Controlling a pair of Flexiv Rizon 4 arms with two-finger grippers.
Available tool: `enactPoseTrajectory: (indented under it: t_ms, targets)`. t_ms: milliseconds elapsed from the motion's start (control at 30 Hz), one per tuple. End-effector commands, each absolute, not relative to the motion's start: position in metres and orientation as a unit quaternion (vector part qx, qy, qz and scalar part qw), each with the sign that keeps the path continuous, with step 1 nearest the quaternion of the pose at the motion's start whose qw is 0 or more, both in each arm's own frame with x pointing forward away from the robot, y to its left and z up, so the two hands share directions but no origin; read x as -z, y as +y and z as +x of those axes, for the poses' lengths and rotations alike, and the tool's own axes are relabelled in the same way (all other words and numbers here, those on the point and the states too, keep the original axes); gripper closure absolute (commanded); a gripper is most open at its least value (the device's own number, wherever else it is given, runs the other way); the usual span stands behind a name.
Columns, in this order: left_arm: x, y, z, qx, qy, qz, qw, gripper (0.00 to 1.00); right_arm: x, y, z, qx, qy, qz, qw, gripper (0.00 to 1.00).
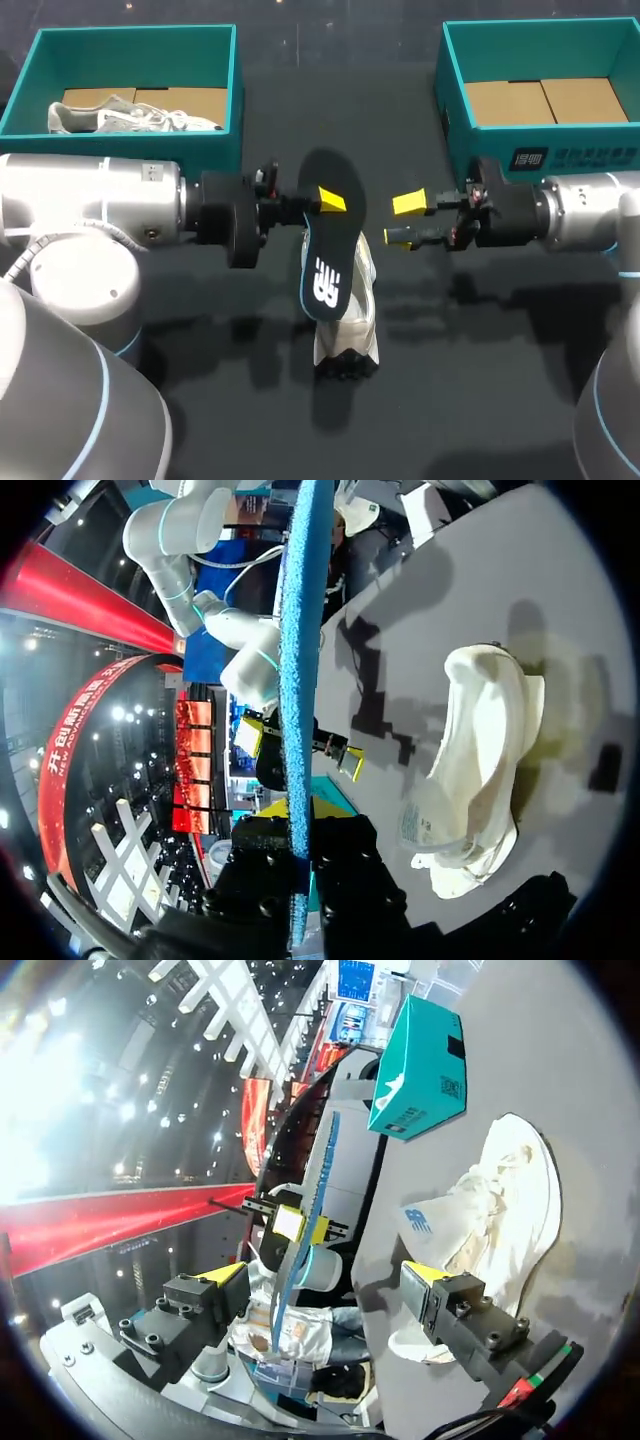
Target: Take the shoe out of the shoebox, open the shoe tongue, remove and reinsert the insole, then place the shoe into the shoebox
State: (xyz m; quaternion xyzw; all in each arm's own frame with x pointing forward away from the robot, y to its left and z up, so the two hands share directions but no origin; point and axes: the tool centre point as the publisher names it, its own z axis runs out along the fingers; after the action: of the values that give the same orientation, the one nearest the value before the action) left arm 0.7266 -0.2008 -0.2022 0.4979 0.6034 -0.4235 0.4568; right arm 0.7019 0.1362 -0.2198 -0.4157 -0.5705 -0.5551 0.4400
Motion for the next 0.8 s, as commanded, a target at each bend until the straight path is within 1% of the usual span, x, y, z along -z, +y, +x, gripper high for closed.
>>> enactPoseTrajectory:
  t_ms: [33,400,500,600,667,700,800]
  targets:
    - [0.191,-0.195,0.708,0.398,0.624,0.505,0.444,1.00,0.221,0.128,0.695,0.456,-0.704,-0.382,0.388,0.00]
    - [0.191,-0.195,0.708,0.398,0.624,0.505,0.444,1.00,0.221,0.128,0.695,0.456,-0.704,-0.382,0.388,0.00]
    - [0.187,-0.201,0.696,0.413,0.621,0.522,0.414,1.00,0.223,0.125,0.686,0.464,-0.753,-0.316,0.343,0.00]
    - [0.187,-0.203,0.686,0.422,0.616,0.533,0.397,1.00,0.222,0.118,0.675,0.456,-0.787,-0.291,0.296,0.00]
    - [0.187,-0.205,0.680,0.446,0.620,0.529,0.369,1.00,0.224,0.111,0.670,0.447,-0.810,-0.270,0.265,0.00]
    - [0.186,-0.203,0.676,0.459,0.618,0.531,0.354,1.00,0.227,0.107,0.667,0.430,-0.822,-0.265,0.264,0.00]
    - [0.183,-0.201,0.673,0.452,0.620,0.534,0.354,1.00,0.227,0.107,0.667,0.430,-0.822,-0.265,0.264,0.00]
